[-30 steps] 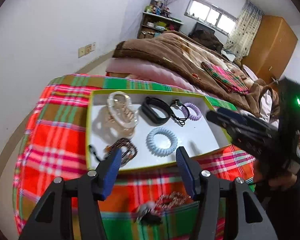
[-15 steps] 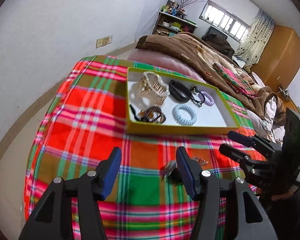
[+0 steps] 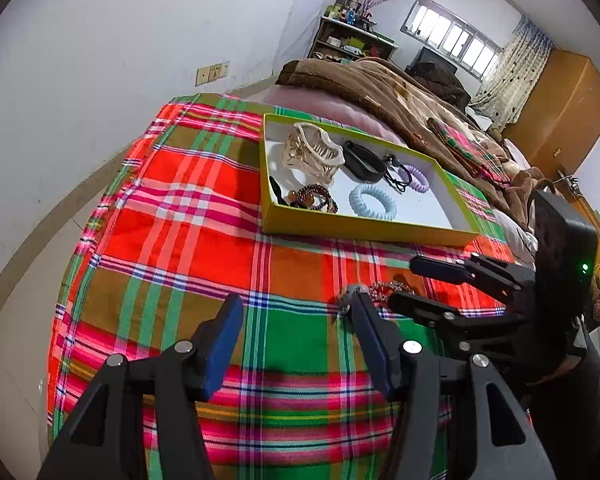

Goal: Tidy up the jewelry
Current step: 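Move both tools back from the box to the remaining items on the cloth, then grasp the pink rhinestone heart hair clip with the right tool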

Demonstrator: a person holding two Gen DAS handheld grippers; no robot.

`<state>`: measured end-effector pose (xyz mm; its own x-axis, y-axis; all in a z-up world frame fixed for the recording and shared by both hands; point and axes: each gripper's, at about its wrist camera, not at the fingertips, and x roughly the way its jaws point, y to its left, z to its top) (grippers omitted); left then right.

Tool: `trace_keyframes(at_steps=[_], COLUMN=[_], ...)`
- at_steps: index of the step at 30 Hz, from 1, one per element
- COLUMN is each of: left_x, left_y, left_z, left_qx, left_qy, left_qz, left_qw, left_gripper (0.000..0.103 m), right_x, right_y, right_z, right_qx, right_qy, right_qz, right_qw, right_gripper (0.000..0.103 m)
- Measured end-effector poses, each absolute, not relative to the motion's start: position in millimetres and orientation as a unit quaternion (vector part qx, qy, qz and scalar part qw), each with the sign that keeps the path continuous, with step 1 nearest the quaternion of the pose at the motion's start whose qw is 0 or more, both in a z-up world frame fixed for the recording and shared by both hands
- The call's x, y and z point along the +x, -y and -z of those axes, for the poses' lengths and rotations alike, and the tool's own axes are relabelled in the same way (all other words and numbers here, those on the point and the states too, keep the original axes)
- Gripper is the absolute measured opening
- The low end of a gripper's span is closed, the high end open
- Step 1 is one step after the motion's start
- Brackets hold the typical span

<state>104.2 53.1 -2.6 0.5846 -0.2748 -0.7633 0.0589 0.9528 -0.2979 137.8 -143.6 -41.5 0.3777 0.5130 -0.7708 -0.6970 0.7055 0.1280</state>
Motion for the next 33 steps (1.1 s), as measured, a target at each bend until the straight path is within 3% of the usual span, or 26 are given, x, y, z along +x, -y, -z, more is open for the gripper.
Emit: trace_keyframes(at_steps=[13,27,33], left_x=[100.5,100.2,101.6], left_y=[-59.6,-54.2,-51.1], left_z=[4.9,10.7,12.9], left_qx=[-0.127,-0.127,-0.127], left_qy=[-0.447,-0.459,-0.464], left_qz=[0.094,0.094,0.091], left_qw=[0.881,0.874,0.872], left_gripper=[0.059,0.059,0.059], right_x=[105.8,119.8,115.7], right_y=[135.1,128.8,129.3], right_z=[44.9,49.2,48.8], right_qx=[-0.136,-0.126,-0.128], right_qy=[-0.436,-0.43,-0.425], right_qz=[-0.406,-0.351,-0.342], right_qw=[0.792,0.822,0.828], right_gripper=[0.053,0.053,0.039])
